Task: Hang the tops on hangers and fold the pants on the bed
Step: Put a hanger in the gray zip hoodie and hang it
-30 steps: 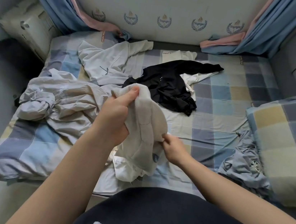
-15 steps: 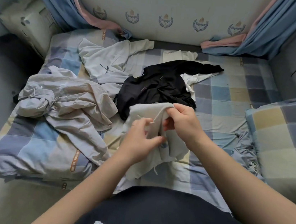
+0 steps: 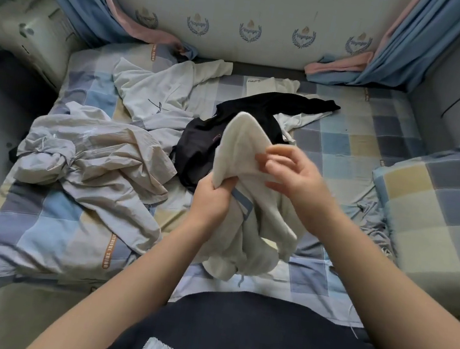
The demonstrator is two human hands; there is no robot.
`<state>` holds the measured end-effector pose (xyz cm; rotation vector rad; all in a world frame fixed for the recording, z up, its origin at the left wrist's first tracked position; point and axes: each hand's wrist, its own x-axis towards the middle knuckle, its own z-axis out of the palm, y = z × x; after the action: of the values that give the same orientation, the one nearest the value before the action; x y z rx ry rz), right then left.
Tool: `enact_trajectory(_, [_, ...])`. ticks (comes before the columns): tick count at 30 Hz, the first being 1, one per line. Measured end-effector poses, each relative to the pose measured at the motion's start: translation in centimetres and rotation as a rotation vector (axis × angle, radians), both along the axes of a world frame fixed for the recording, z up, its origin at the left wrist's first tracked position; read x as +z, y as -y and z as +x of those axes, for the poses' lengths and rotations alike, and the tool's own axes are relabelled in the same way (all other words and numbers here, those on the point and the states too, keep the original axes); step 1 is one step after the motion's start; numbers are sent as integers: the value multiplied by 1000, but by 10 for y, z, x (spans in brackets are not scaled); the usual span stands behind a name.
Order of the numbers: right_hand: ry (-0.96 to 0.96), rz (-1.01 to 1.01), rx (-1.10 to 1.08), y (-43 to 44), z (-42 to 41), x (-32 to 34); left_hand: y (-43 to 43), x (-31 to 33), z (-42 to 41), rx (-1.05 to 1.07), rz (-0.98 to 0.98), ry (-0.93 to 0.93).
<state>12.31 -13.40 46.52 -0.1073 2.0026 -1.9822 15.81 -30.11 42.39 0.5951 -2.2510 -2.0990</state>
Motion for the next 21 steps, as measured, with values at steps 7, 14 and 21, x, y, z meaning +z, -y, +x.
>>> enact_trajectory(7, [181, 791, 241, -27, 47, -108, 10, 16, 3, 41, 462, 150])
enact_trajectory(14, [94, 534, -92, -38, 13, -95, 32, 25, -8, 127, 166, 74])
enact_trajectory(21, [-75, 232, -40, -26, -10, 2, 39, 0, 7, 161, -165, 102])
